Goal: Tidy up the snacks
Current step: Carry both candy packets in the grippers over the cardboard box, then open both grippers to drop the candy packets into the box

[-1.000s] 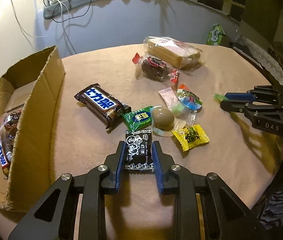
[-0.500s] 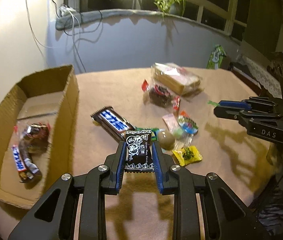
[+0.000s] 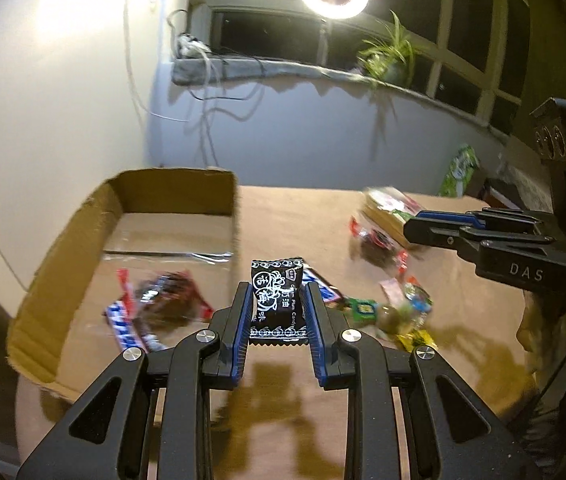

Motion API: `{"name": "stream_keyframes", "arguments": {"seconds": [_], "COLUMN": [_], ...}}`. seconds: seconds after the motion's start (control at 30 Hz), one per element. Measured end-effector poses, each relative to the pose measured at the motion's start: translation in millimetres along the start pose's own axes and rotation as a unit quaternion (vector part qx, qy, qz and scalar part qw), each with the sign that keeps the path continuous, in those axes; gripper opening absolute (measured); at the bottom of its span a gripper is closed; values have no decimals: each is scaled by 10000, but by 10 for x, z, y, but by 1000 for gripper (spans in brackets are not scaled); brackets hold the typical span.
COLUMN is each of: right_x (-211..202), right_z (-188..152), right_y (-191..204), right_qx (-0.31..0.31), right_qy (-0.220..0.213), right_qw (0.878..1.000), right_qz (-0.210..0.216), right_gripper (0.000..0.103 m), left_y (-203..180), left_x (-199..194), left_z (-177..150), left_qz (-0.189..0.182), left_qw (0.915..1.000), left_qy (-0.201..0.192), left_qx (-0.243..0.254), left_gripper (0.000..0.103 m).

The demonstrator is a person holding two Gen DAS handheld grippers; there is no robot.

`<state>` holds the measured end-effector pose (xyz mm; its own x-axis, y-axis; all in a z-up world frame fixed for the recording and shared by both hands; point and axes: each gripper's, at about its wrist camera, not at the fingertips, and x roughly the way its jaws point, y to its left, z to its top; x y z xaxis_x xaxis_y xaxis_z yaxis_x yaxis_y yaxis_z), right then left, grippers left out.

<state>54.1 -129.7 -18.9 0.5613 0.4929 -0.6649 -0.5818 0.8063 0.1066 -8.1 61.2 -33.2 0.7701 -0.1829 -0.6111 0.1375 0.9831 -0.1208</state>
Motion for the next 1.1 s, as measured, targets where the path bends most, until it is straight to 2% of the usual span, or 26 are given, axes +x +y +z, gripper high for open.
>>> {"name": "stream_keyframes", "arguments": {"seconds": [0.2,0.57,0.97,1.03,1.07,1.1], "right_x": [188,665,1130,1159,1163,1161], "right_z": [256,611,695,686,684,689], "right_y": [237,674,974,984,977,966], "right_qx": [-175,-429,-608,-609,-580,-550], "right_qy": [-39,122,420,453,443,425], "right_qw": [9997,9971,9936,9934,9936,9939], "right_qz": [192,620,857,865,866,857], "right_gripper": [22,22,23,26,36,55], "left_y": [241,533,641,653,660,663], "left_x": [-78,-78,-58,-56,-59,-62], "left_z": [-4,-55,-73,-72,-73,-74], "left_qz": [204,427,488,499,523,542], "left_qw": [9995,9982,9975,9974,9972,9971], "left_qy": [-119,-88,-44,-47,-58,-59], "left_qx": [-219,-408,-500,-516,-533,-530], "left_gripper": [24,24,24,25,25,25]}}
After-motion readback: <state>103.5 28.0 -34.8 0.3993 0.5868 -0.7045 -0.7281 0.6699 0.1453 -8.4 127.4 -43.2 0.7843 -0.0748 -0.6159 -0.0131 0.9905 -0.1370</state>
